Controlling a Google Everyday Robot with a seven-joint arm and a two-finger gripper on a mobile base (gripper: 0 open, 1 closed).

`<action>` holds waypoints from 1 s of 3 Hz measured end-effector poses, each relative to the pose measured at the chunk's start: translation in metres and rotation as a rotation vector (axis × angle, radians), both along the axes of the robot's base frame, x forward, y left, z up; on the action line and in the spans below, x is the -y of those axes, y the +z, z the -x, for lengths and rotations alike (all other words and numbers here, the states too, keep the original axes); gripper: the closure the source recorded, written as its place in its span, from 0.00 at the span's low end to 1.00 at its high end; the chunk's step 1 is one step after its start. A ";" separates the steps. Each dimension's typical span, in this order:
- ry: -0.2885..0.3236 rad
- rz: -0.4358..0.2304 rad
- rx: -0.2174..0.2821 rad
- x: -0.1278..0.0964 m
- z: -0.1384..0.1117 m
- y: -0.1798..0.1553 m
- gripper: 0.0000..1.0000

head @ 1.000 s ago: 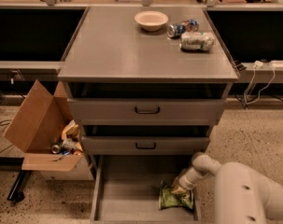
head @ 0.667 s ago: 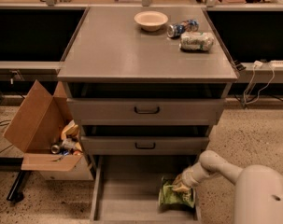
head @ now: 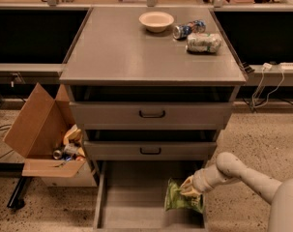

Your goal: Pick green jalapeno chip bag from bottom drawer and place on counter

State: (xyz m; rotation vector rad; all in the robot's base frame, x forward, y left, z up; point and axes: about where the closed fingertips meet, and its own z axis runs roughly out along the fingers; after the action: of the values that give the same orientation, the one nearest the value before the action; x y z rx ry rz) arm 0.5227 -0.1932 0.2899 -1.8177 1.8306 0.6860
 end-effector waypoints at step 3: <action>0.320 -0.054 0.225 -0.081 0.042 0.176 1.00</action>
Offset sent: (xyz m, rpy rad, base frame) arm -0.0499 0.0946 0.2000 0.0808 -0.2409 0.3882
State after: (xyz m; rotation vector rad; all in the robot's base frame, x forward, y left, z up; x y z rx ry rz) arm 0.4803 -0.1118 0.4662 -2.0800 1.3814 0.6055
